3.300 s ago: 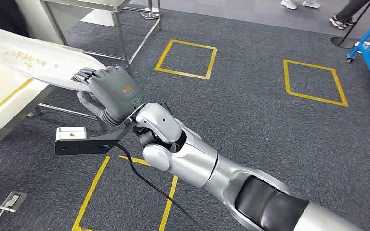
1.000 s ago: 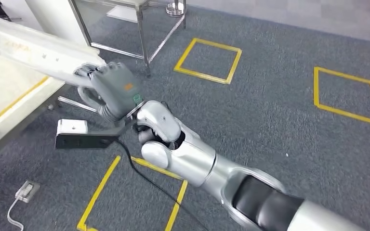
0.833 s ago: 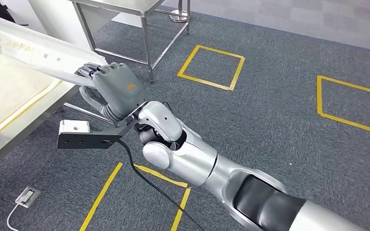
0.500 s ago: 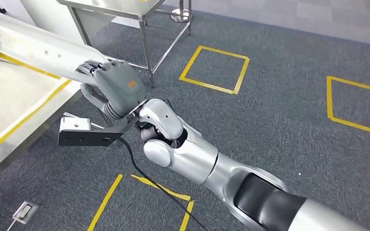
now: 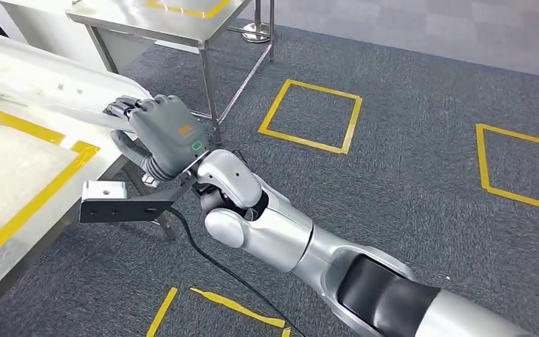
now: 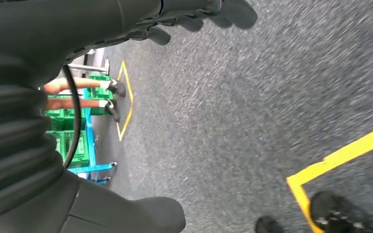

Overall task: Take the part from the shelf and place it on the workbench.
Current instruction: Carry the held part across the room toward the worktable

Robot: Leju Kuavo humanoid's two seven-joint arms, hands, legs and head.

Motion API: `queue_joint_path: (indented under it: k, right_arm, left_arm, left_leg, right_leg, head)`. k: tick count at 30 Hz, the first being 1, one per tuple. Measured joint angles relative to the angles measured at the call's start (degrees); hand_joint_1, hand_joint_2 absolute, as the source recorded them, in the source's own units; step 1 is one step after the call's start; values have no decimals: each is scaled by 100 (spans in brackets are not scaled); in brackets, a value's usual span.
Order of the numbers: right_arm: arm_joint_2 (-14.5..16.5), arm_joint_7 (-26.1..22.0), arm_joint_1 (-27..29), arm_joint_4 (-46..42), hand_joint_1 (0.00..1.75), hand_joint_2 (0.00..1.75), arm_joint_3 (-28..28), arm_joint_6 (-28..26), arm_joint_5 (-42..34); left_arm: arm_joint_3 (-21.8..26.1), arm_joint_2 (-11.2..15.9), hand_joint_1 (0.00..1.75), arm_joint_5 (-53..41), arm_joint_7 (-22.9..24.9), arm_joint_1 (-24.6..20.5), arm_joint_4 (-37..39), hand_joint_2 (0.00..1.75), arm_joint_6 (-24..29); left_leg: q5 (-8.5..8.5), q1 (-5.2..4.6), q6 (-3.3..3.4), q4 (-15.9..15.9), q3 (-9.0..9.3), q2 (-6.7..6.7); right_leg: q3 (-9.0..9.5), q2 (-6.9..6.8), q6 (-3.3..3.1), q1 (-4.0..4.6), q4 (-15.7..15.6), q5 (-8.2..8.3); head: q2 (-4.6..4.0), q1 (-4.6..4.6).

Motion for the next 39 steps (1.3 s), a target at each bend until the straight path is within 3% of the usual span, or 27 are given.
queue_joint_path:
  k: [2, 4, 5, 6, 7, 9, 11, 12, 14, 16, 18, 20, 21, 22, 24, 26, 27, 29, 30, 32, 33, 35, 36, 37, 39]
  right_arm:
    - [-4, -24, -2, -17, 175, 175, -2, 8, -1]
    - [-16, -33, 25, -14, 175, 175, -2, 19, -1]
    - [-24, -34, 41, -12, 175, 175, -2, 23, -1]
    - [-31, -35, 51, -11, 175, 175, -3, 25, -1]
    - [-37, -36, 53, -11, 175, 175, -3, 26, -1]
    - [-45, -38, 49, -10, 175, 175, -3, 26, -1]
    - [-62, -38, 46, -8, 175, 175, -4, 29, -2]
    - [-72, -39, 45, -7, 175, 175, -5, 31, -2]
    - [-75, -49, 35, -6, 175, 175, -7, 36, -6]
    - [-64, -73, 16, -7, 175, 175, -7, 33, -14]
    - [-61, -88, 11, -4, 175, 175, -7, 36, -20]
    - [-61, -93, 21, 6, 175, 175, -5, 49, -26]
    - [-61, -94, 25, 11, 175, 175, -5, 55, -30]
    - [-61, -95, 26, 15, 175, 175, -4, 58, -32]
    - [-60, -95, 22, 18, 175, 175, -5, 62, -34]
    - [-61, -96, 13, 19, 175, 175, -6, 65, -34]
    - [-61, -96, 9, 20, 175, 175, -6, 67, -34]
    - [-57, -95, 3, 20, 175, 175, -5, 73, -34]
    - [-54, -94, -1, 18, 175, 175, -4, 74, -34]
    - [-52, -96, -8, 17, 175, 175, -5, 75, -34]
    - [-54, -96, -2, 18, 175, 175, -5, 76, -34]
    - [-62, -94, 26, 20, 175, 175, -5, 79, -34]
    - [-64, -92, 39, 20, 175, 175, -4, 80, -34]
    - [-66, -93, 45, 20, 175, 175, -4, 80, -34]
    - [-66, -93, 39, 20, 175, 175, -4, 81, -34]
  left_arm:
    - [0, 8, 0, 0, -7, -24, -3, 175, 0]
    - [0, 15, 0, 0, -8, -22, -3, 175, 0]
    - [0, 15, 0, 0, -8, -16, -3, 175, 0]
    - [0, 14, 0, 0, -8, -10, -3, 175, 0]
    - [0, 11, 0, 0, -11, -6, -2, 175, 0]
    - [0, -7, 0, 0, -20, -9, 4, 175, 0]
    - [0, -21, 0, 0, -28, -17, 8, 175, 0]
    - [0, -24, 0, 1, -32, -13, 8, 175, 0]
    - [1, -14, 0, 4, -38, 11, 8, 175, -5]
    - [0, -1, 0, 12, -39, 18, 8, 175, -35]
    - [0, 5, 0, 19, -40, 8, 8, 175, -59]
    - [0, 8, 0, 24, -40, 12, 9, 175, -59]
    - [1, 11, 0, 28, -37, 17, 9, 175, -59]
    - [1, 18, 0, 32, -36, 22, 8, 175, -59]
    - [1, 29, 0, 37, -35, 19, 5, 175, -59]
    - [0, 32, 0, 38, -38, 9, 4, 175, -59]
    - [1, 31, 0, 42, -39, 10, 5, 175, -59]
    - [1, 32, 0, 50, -38, 24, 4, 175, -59]
    - [1, 32, 0, 55, -34, 30, 5, 175, -59]
    - [0, 30, 0, 57, -33, 23, 4, 175, -59]
    - [1, 29, 0, 58, -34, 16, 4, 175, -59]
    - [1, 29, 0, 59, -40, 16, 4, 175, -59]
    - [2, 29, 0, 59, -40, 20, 4, 175, -59]
    - [2, 30, 0, 59, -40, 24, 3, 175, -59]
    - [2, 23, 0, 59, -40, 23, 4, 175, -59]
  left_leg:
    - [-68, 15, 62, -29, 65, -32]
    - [-139, 17, 80, -29, 110, -86]
    - [-172, 18, 74, -26, 137, -130]
    - [-203, 19, 65, -23, 172, -180]
    - [-232, 20, 54, -21, 212, -237]
    - [-278, 23, 21, -17, 275, -360]
    - [-296, 43, -42, -17, 280, -487]
    - [-294, 59, -82, -26, 270, -545]
    - [-290, 73, -163, -47, 251, -612]
    - [-426, 44, -214, 162, 147, -393]
    - [-746, 38, -253, 800, -149, -75]
    - [-947, 62, -298, 1401, -439, 32]
    - [-906, 78, -320, 1441, -456, 54]
    - [-771, 94, -339, 1259, -357, 89]
    - [-448, 98, -358, 506, 56, 283]
    - [-324, 79, -288, 19, 326, 429]
    - [-350, 66, -235, -18, 343, 428]
    - [-349, 78, -144, -13, 346, 294]
    - [-353, 91, -109, -14, 351, 234]
    - [-349, 116, -50, -23, 361, 116]
    - [-349, 115, -33, -23, 357, 57]
    - [-348, 102, -15, -22, 351, -80]
    - [-346, 94, -13, -20, 350, -158]
    - [-344, 87, -14, -17, 352, -238]
    - [-335, 85, -26, -14, 355, -391]
  right_leg:
    - [-324, -24, 63, -24, 553, -221]
    - [-895, -31, 109, -53, 1320, -394]
    - [-1120, -33, 120, -66, 1523, -346]
    - [-1241, -33, 119, -75, 1512, -180]
    - [-1247, -19, 110, -79, 1278, 92]
    - [-1057, 148, 67, -83, 505, 648]
    - [-906, 309, 22, -74, 33, 854]
    - [-882, 322, 0, -61, -10, 835]
    - [-830, 207, -58, -62, -72, 849]
    - [-751, 67, -133, -96, -155, 876]
    - [-694, -85, -185, -99, -190, 866]
    - [-670, -239, -198, -96, -187, 836]
    - [-660, -311, -190, -98, -185, 820]
    - [-647, -380, -174, -104, -178, 802]
    - [-612, -507, -118, -108, -146, 746]
    - [-590, -611, -48, -74, -101, 686]
    - [-578, -656, -17, -53, -96, 666]
    - [-539, -731, 46, -50, -96, 623]
    - [-539, -674, 82, -62, -48, 569]
    - [-710, -400, 140, -89, 369, 314]
    - [-887, -254, 150, -93, 743, 134]
    - [-1276, -144, 143, -90, 1463, -110]
    - [-1373, -131, 125, -87, 1592, -86]
    - [-1361, -112, 96, -84, 1493, 49]
    - [-1059, 59, 13, -76, 751, 478]
  head:
    - [0, 6]
    - [-1, 6]
    - [0, 6]
    - [-1, 6]
    - [0, 7]
    - [0, 2]
    - [0, -10]
    - [0, -14]
    - [0, -16]
    - [0, -57]
    - [1, -100]
    - [0, -103]
    - [0, -103]
    - [0, -102]
    - [1, -108]
    - [0, -109]
    - [0, -108]
    - [1, -98]
    - [1, -100]
    - [1, -96]
    - [1, -95]
    - [0, -92]
    - [-1, -92]
    - [-1, -92]
    - [-1, -92]
